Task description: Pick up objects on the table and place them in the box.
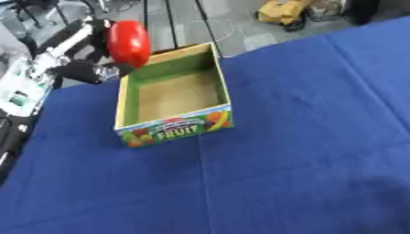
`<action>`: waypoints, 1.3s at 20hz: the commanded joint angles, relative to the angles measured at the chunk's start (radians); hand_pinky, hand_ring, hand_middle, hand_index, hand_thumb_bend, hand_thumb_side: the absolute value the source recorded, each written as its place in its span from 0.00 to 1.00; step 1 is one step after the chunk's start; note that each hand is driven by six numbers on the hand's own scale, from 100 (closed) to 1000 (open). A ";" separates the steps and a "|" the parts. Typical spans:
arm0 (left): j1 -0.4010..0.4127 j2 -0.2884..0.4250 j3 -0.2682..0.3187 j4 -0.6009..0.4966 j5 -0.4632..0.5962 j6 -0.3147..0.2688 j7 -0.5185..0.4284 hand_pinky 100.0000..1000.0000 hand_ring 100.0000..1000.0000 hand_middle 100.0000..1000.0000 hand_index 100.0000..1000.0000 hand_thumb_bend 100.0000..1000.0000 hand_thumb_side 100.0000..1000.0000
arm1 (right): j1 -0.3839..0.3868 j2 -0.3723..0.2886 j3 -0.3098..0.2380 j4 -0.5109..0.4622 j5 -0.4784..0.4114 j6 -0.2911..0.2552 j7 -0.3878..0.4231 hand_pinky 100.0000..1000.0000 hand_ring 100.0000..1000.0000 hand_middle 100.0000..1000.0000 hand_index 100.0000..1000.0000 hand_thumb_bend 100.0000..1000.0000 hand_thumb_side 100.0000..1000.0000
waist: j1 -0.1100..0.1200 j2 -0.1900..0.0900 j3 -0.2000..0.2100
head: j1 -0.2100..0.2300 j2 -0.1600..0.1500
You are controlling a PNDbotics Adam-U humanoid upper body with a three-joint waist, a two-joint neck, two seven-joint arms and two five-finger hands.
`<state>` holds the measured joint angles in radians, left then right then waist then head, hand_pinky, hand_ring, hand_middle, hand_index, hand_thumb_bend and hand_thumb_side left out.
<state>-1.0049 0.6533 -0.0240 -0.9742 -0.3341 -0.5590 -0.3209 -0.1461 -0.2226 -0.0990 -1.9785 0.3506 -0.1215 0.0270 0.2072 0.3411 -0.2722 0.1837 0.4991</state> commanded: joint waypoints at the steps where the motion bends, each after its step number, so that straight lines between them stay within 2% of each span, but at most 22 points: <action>1: -0.024 0.022 0.016 0.015 -0.037 -0.022 0.022 0.00 0.12 0.21 0.39 0.00 0.04 | -0.008 -0.018 0.001 -0.021 0.002 -0.004 0.000 0.44 0.62 0.54 0.72 0.00 0.90 | -0.009 -0.017 0.000 | 0.006 -0.009; 2: -0.032 0.018 0.021 0.025 -0.046 -0.021 0.028 0.00 0.13 0.22 0.40 0.00 0.38 | -0.012 -0.019 0.006 -0.021 0.003 -0.009 0.002 0.44 0.62 0.54 0.72 0.04 0.93 | -0.006 -0.009 -0.009 | 0.014 -0.011; 5: -0.049 0.028 0.037 0.069 -0.087 -0.027 0.056 0.00 0.13 0.22 0.40 0.00 0.37 | -0.031 -0.018 0.022 -0.021 0.003 -0.036 0.010 0.44 0.62 0.54 0.72 0.04 0.94 | 0.006 0.013 -0.054 | 0.040 -0.023; 10: -0.062 0.036 0.051 0.109 -0.160 -0.071 0.087 0.00 0.14 0.23 0.40 0.00 0.35 | -0.044 -0.018 0.036 -0.021 0.003 -0.069 0.015 0.44 0.62 0.54 0.72 0.04 0.94 | 0.013 0.036 -0.087 | 0.049 -0.038; 21: -0.072 0.065 0.069 0.148 -0.330 -0.110 0.165 0.00 0.16 0.26 0.42 0.00 0.32 | -0.048 -0.003 0.049 -0.021 0.034 -0.093 0.014 0.44 0.62 0.54 0.72 0.06 0.95 | 0.019 0.065 -0.114 | 0.064 -0.059; 26: -0.076 0.070 0.066 0.150 -0.407 -0.131 0.177 0.00 0.21 0.27 0.45 0.00 0.31 | -0.050 0.003 0.055 -0.021 0.046 -0.091 0.017 0.44 0.62 0.54 0.72 0.06 0.95 | 0.019 0.072 -0.112 | 0.073 -0.062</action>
<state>-1.0577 0.6711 0.0320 -0.8141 -0.7240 -0.6836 -0.1497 -0.1903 -0.2183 -0.0480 -1.9785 0.3890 -0.2106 0.0428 0.2351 0.4325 -0.3866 0.2504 0.4469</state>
